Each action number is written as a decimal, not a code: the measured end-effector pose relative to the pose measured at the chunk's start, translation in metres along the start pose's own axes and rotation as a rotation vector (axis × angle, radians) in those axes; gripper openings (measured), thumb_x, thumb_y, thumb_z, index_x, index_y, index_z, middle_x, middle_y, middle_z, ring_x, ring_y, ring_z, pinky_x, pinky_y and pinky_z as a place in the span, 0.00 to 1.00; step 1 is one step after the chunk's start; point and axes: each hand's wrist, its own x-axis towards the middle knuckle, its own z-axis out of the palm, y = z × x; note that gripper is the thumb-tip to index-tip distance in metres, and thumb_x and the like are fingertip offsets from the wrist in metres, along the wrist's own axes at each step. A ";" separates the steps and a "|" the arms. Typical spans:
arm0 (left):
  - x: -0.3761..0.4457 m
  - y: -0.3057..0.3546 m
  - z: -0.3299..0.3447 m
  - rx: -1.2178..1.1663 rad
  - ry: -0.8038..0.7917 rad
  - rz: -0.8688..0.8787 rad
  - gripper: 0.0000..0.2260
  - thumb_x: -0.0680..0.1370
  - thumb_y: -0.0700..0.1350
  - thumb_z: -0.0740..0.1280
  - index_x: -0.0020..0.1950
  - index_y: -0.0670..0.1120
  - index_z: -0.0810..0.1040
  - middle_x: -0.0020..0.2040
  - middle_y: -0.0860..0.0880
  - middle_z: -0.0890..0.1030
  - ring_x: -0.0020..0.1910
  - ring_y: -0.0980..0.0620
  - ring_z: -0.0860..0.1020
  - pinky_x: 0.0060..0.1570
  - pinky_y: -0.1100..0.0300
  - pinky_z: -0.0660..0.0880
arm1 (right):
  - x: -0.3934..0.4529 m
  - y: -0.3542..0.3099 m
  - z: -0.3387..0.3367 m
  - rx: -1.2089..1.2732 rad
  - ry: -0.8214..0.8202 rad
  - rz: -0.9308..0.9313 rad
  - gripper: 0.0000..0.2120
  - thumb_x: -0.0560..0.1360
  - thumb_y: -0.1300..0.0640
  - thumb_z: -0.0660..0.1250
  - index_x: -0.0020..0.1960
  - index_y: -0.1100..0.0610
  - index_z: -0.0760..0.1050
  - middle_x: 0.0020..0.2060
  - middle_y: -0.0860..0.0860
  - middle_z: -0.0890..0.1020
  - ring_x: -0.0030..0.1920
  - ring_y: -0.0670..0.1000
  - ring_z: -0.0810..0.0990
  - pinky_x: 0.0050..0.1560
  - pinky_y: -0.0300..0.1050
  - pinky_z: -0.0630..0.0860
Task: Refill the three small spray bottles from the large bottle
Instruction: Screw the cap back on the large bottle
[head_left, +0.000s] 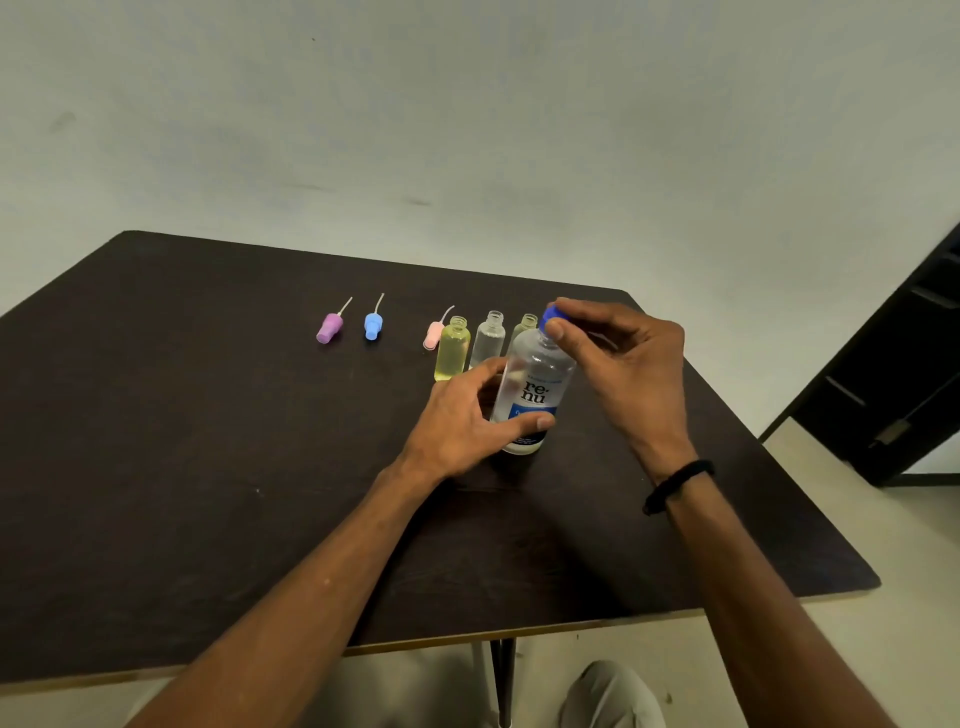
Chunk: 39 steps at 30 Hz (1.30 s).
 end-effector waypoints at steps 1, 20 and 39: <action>0.000 0.000 0.001 0.005 -0.002 -0.002 0.36 0.70 0.64 0.79 0.74 0.54 0.75 0.64 0.56 0.83 0.64 0.59 0.81 0.63 0.62 0.78 | -0.002 0.000 0.003 0.003 0.034 0.006 0.13 0.75 0.58 0.80 0.59 0.58 0.87 0.52 0.49 0.89 0.56 0.47 0.88 0.58 0.44 0.84; -0.001 0.004 0.000 0.004 -0.014 -0.013 0.33 0.70 0.62 0.79 0.73 0.54 0.76 0.63 0.56 0.83 0.63 0.59 0.80 0.59 0.69 0.74 | 0.011 -0.010 -0.022 0.060 -0.209 0.070 0.16 0.87 0.56 0.64 0.73 0.58 0.78 0.66 0.49 0.85 0.68 0.49 0.83 0.68 0.52 0.80; -0.003 0.007 -0.001 0.044 -0.011 -0.037 0.35 0.71 0.63 0.79 0.75 0.53 0.74 0.66 0.54 0.83 0.65 0.58 0.78 0.62 0.64 0.74 | -0.014 0.001 0.027 -0.084 0.243 -0.010 0.21 0.71 0.51 0.83 0.59 0.57 0.84 0.51 0.47 0.88 0.53 0.45 0.87 0.58 0.46 0.85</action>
